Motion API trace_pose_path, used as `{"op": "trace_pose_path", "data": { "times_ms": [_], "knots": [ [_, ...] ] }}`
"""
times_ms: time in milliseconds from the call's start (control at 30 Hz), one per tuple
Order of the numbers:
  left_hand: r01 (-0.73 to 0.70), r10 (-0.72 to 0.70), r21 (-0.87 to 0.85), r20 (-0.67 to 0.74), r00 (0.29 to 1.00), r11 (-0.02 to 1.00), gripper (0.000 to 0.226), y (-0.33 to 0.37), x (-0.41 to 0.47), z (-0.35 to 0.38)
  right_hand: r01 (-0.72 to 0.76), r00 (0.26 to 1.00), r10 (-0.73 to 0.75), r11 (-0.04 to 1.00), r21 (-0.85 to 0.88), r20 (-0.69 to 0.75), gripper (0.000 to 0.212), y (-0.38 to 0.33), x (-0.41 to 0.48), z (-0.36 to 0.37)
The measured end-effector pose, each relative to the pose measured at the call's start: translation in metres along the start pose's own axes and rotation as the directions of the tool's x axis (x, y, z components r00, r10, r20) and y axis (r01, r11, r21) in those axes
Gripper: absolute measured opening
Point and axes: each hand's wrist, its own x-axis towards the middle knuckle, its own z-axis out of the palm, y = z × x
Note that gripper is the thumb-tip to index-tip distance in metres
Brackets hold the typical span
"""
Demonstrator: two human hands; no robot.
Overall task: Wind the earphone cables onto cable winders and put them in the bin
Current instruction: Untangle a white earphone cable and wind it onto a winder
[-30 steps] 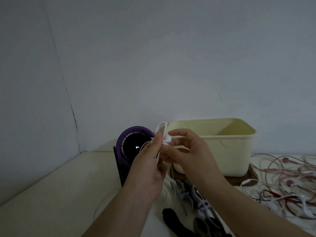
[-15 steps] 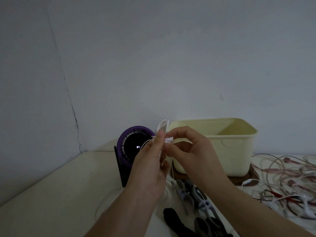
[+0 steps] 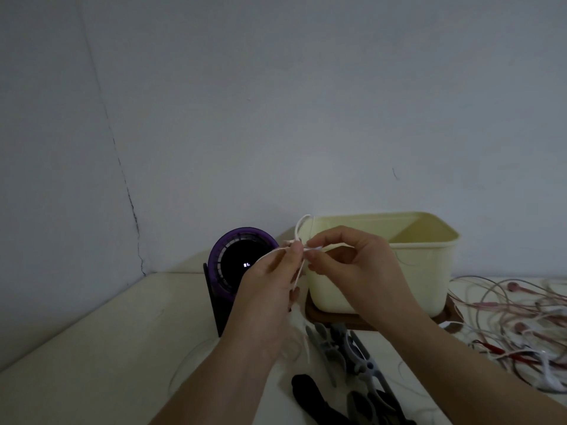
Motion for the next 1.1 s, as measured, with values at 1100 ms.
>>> {"op": "trace_pose_path", "data": {
  "times_ms": [1100],
  "knots": [
    [0.079,-0.109,0.090,0.391,0.914,0.993,0.021,0.024,0.005,-0.026,0.008,0.999,-0.012,0.993,0.120,0.038,0.020,-0.015,0.021,-0.043]
  ]
}}
